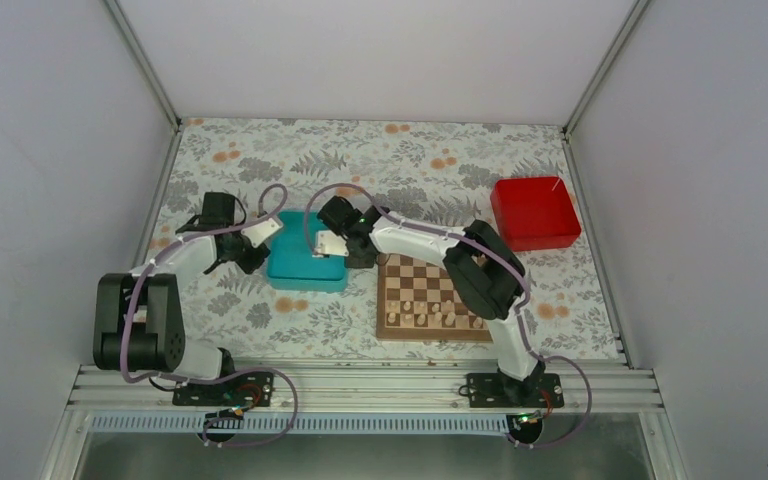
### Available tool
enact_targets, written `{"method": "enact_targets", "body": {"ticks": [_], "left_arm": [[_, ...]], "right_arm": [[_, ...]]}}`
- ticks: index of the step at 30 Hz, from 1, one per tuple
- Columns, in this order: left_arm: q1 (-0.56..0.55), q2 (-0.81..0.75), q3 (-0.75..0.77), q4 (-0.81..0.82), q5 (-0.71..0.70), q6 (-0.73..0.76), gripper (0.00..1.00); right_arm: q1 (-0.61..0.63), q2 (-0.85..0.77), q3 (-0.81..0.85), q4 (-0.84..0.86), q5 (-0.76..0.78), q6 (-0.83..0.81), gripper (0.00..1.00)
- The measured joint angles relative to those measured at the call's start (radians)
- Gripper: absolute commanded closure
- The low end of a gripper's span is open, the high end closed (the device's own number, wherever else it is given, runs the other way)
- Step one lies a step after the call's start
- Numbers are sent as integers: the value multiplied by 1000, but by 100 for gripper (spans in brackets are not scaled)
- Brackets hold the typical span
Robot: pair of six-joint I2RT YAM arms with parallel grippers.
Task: Set up the chess pieces on the board
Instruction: Adjust the storage box at the center of the board, then pick up the chess piece from the storage box.
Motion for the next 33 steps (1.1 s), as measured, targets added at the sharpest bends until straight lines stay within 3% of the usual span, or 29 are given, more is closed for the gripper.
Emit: {"method": "enact_targets", "body": {"ticks": [5,7,11,12,13,16,22,27,33], "left_arm": [[-56,-37,-44,-71,-32,1,98],[-81,-58,-74,-103,-41,1,96],[-101,-150,-106,-160,-66,8,73],[-97,-175,-105,-165,-79,16,66],[-90,-201,-101,-172,-93,19,51],[-66,-237,-69,-195,-124,28,40],[41,-266,7,-228,-176,68,3],[161,-256,93,-208,-212,66,0],[191,-201,127,-106,-276,-5,0]], "right_arm": [[-37,0,35,12,21,-27,95],[-44,0,73,32,21,-30,89],[-25,-12,142,111,-16,-31,80],[-16,-19,152,115,-25,-31,78],[-12,-24,166,113,-35,-30,76],[0,-30,215,108,-67,-29,72],[-8,-19,306,59,-142,-11,60],[-35,47,378,26,-202,0,49],[-72,133,416,-43,-298,-3,40]]}}
